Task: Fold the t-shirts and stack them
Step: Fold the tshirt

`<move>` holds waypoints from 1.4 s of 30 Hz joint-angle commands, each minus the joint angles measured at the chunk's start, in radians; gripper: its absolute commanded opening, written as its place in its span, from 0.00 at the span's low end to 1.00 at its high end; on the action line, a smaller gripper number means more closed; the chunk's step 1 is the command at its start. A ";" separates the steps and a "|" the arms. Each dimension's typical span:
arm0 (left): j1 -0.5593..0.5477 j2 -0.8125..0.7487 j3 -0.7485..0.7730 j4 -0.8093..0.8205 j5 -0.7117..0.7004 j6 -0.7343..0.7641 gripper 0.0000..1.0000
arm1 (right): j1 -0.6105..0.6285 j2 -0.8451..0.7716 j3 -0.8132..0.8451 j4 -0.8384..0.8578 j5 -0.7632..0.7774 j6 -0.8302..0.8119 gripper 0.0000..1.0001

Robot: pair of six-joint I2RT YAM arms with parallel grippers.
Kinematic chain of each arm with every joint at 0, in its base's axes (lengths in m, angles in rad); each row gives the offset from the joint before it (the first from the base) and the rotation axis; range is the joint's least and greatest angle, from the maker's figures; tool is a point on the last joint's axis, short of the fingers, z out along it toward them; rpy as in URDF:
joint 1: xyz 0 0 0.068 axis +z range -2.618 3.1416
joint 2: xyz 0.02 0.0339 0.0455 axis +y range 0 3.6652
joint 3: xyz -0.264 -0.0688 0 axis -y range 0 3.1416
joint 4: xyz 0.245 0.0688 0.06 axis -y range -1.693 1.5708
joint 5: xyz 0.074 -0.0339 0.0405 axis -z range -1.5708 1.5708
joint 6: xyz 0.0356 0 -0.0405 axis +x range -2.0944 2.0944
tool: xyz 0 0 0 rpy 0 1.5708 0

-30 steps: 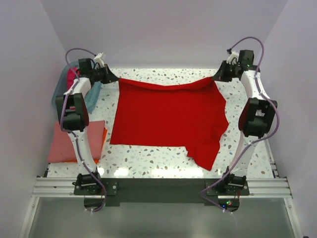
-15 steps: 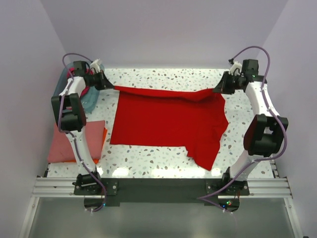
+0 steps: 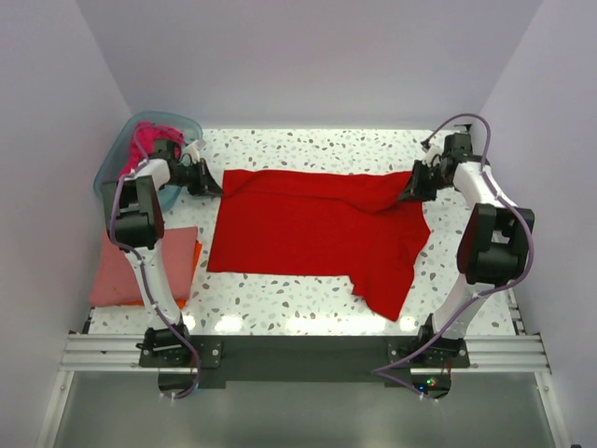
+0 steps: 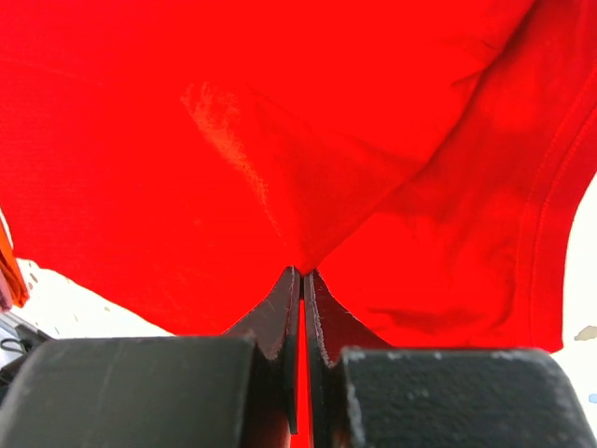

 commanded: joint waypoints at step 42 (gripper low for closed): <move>-0.130 -0.237 0.057 0.002 -0.272 0.275 0.38 | -0.060 0.063 0.241 -0.042 0.090 -0.217 0.44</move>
